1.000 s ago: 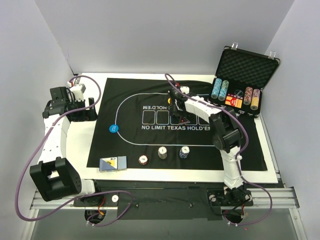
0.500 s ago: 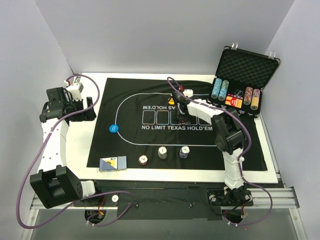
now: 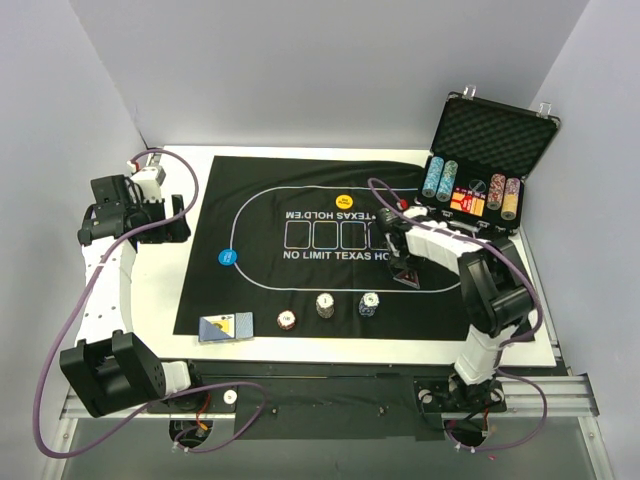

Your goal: Distribute texas hold em gaming equipment

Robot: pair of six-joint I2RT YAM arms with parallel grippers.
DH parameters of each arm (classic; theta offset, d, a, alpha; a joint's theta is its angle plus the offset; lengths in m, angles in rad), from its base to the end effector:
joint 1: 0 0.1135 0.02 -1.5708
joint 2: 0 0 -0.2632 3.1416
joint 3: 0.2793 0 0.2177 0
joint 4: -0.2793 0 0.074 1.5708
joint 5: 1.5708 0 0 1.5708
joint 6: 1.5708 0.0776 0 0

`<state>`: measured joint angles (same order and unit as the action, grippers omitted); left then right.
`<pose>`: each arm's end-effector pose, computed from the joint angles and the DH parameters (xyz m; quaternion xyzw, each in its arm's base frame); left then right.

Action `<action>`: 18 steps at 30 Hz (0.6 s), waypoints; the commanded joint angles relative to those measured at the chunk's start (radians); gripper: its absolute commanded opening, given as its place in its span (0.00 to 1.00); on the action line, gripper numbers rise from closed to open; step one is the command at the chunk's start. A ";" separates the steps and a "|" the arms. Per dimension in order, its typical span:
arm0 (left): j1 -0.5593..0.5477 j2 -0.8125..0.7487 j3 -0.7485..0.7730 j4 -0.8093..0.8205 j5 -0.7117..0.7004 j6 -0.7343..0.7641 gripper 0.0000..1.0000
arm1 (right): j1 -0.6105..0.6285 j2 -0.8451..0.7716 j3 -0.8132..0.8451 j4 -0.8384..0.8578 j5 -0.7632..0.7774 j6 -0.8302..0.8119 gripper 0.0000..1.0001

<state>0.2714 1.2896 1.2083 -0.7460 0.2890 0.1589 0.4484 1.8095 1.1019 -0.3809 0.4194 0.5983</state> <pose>0.2572 0.0486 0.3000 0.0004 0.9235 -0.0543 0.3798 0.3268 0.1222 0.1505 0.1207 0.9434 -0.0583 0.3034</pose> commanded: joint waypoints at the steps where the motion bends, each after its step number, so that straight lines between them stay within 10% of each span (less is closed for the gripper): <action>1: 0.009 -0.018 0.019 -0.004 0.018 0.024 0.96 | -0.056 -0.113 -0.089 -0.093 0.098 0.057 0.31; 18: 0.014 -0.007 0.017 -0.018 0.035 0.027 0.97 | 0.234 -0.280 0.096 -0.067 -0.022 -0.075 0.63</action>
<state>0.2756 1.2900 1.2083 -0.7605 0.2989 0.1699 0.6212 1.6001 1.1244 -0.4316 0.4744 0.5938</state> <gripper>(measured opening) 0.964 0.599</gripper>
